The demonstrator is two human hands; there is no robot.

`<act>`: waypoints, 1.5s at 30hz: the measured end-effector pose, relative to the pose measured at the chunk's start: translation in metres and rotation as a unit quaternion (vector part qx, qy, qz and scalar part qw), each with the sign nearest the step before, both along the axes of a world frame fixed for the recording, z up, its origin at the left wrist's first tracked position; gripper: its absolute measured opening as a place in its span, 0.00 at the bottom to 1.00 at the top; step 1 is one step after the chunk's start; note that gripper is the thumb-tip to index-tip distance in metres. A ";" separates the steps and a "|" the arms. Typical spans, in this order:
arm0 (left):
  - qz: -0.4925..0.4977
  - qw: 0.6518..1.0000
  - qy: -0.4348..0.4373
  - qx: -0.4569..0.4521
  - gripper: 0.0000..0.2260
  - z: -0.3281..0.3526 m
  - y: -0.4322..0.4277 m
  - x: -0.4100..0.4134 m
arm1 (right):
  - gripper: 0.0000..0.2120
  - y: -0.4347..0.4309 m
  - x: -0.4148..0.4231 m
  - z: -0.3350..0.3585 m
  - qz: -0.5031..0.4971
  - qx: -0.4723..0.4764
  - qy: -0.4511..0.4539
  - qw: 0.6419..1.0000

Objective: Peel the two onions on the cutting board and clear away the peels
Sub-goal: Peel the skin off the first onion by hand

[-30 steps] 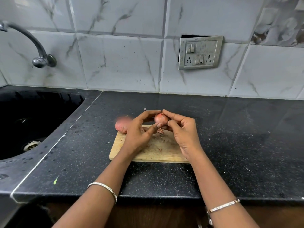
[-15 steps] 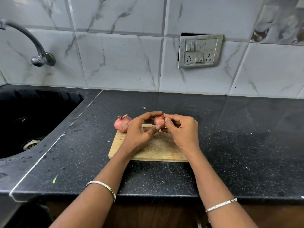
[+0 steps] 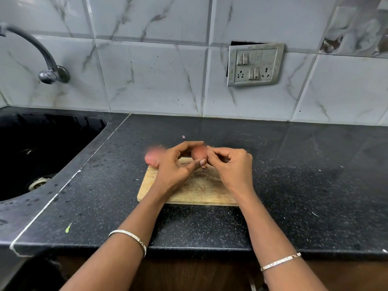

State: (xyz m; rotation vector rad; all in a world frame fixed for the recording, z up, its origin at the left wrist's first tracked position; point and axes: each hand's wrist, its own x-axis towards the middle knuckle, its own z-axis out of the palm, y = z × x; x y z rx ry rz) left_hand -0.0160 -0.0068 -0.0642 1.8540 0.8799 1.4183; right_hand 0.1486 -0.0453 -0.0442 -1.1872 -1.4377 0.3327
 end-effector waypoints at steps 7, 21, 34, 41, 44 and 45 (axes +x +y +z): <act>0.034 0.998 0.029 0.034 0.22 -0.001 0.002 0.001 | 0.07 -0.001 0.000 0.000 0.005 0.004 0.000 1.000; 0.072 0.990 0.086 0.082 0.21 -0.002 0.000 0.003 | 0.04 0.004 0.000 -0.005 -0.039 0.013 -0.027 0.999; 0.083 0.988 0.091 0.098 0.20 -0.007 0.004 0.004 | 0.03 0.005 -0.002 -0.007 -0.033 0.012 -0.015 0.999; 0.074 0.985 0.092 0.129 0.18 -0.006 0.006 0.005 | 0.01 0.010 -0.005 -0.012 -0.063 0.051 -0.055 0.995; 0.072 0.984 0.088 0.134 0.18 -0.006 0.005 0.006 | 0.03 0.012 -0.005 -0.012 -0.077 0.070 -0.062 0.993; 0.072 0.984 0.086 0.137 0.18 -0.006 0.005 0.006 | 0.03 0.013 -0.005 -0.012 -0.084 0.077 -0.067 0.991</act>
